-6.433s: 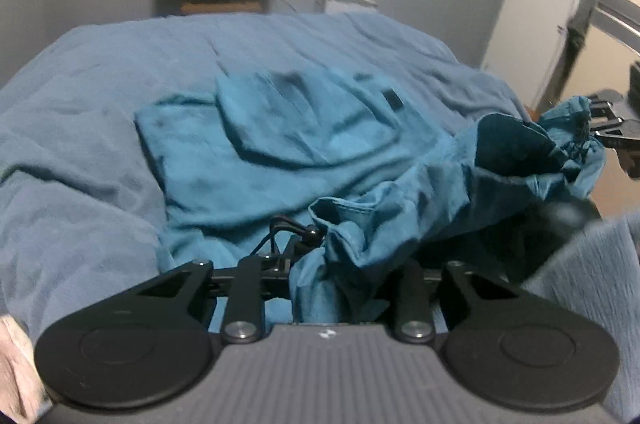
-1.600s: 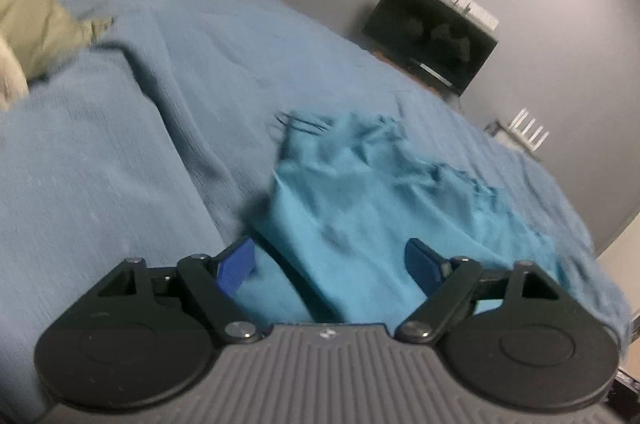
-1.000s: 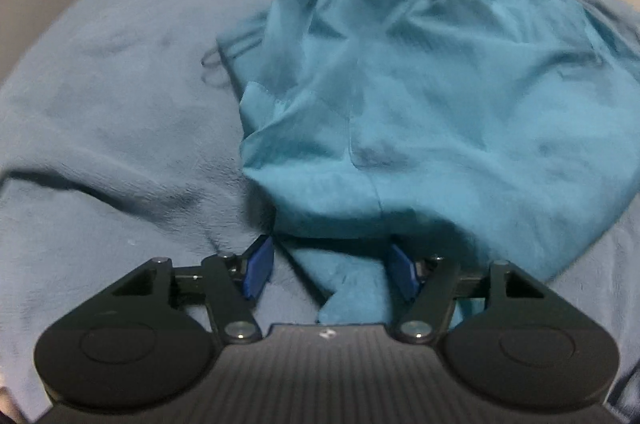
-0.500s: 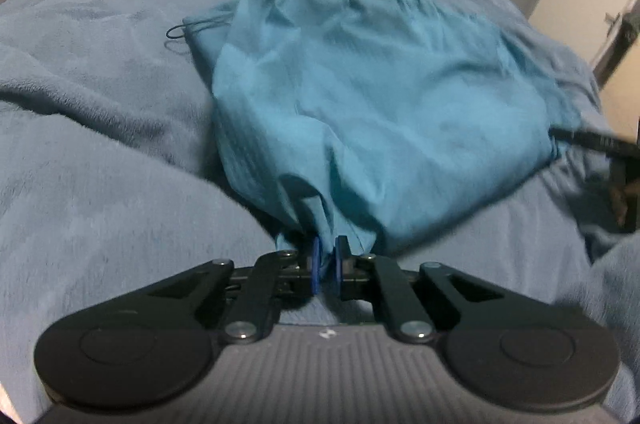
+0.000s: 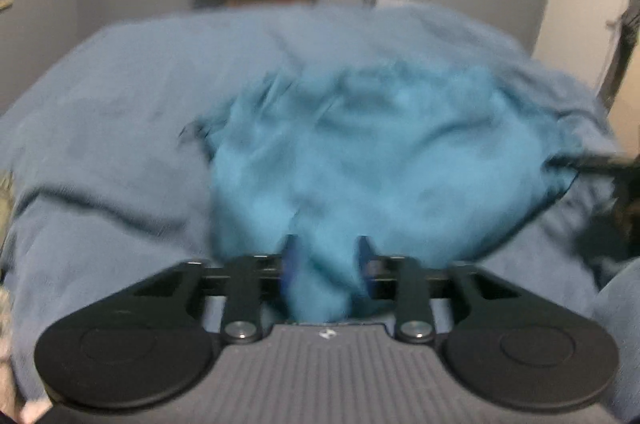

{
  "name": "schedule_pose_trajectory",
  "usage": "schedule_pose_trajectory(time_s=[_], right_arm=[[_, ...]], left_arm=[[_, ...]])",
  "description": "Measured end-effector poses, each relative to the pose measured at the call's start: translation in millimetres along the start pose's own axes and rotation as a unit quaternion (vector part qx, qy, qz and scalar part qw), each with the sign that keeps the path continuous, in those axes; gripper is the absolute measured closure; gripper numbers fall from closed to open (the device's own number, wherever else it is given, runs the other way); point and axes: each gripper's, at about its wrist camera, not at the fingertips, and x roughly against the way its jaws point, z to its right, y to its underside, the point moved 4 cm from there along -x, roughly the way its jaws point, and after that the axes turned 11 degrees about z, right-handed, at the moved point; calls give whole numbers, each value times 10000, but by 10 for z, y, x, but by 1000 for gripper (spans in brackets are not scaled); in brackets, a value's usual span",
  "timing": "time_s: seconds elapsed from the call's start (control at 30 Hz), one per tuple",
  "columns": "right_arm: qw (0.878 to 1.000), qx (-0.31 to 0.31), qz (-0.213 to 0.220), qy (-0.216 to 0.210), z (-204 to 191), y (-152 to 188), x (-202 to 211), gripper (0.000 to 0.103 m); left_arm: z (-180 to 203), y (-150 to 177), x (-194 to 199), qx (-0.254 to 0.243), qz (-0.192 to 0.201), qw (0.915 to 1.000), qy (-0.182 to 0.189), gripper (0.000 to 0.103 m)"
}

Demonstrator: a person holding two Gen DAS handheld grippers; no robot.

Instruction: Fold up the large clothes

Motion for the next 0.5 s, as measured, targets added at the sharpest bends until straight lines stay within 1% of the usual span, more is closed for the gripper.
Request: schedule_pose_trajectory(time_s=[0.03, 0.07, 0.1, 0.13, 0.17, 0.23, 0.27, 0.33, 0.37, 0.4, 0.43, 0.47, 0.5], right_arm=[[10000, 61, -67, 9, -9, 28, -45, 43], [9998, 143, -113, 51, -14, 50, -86, 42], [9996, 228, -133, 113, -15, 66, -123, 42], [9994, 262, -141, 164, -4, 73, -149, 39], [9992, 254, -159, 262, 31, 75, -180, 36], [9987, 103, -215, 440, 140, 79, -226, 35], [9983, -20, -238, 526, 209, 91, -248, 35], [9964, -306, -298, 734, 360, 102, -305, 36], [9949, -425, -275, 867, 426, 98, -313, 42], [9930, -460, -239, 1063, 487, 87, -316, 47], [9916, -502, -215, 1173, 532, 79, -318, 56], [9905, -580, -209, 1229, 574, 77, -322, 59], [9901, -671, -214, 1212, 602, 79, -327, 59]], left_arm=[[96, -39, -56, -71, 99, 9999, 20, 37], [189, -56, -137, -176, 114, 9998, 27, 29], [272, -55, -249, -328, 67, 9994, 8, 28], [341, -37, -391, -500, -70, 9987, -75, 28], [394, 5, -548, -648, -283, 9973, -190, 28], [376, 104, -819, -741, -699, 9937, -476, 28], [307, 150, -922, -628, -897, 9922, -597, 28], [66, 204, -992, -54, -1159, 9897, -836, 28], [-63, 232, -980, 175, -1213, 9875, -988, 28], [-170, 257, -960, 270, -1268, 9845, -1178, 28], [-251, 287, -942, 322, -1342, 9818, -1308, 28], [-309, 311, -921, 426, -1403, 9808, -1284, 28], [-334, 317, -905, 467, -1429, 9808, -1246, 28]])
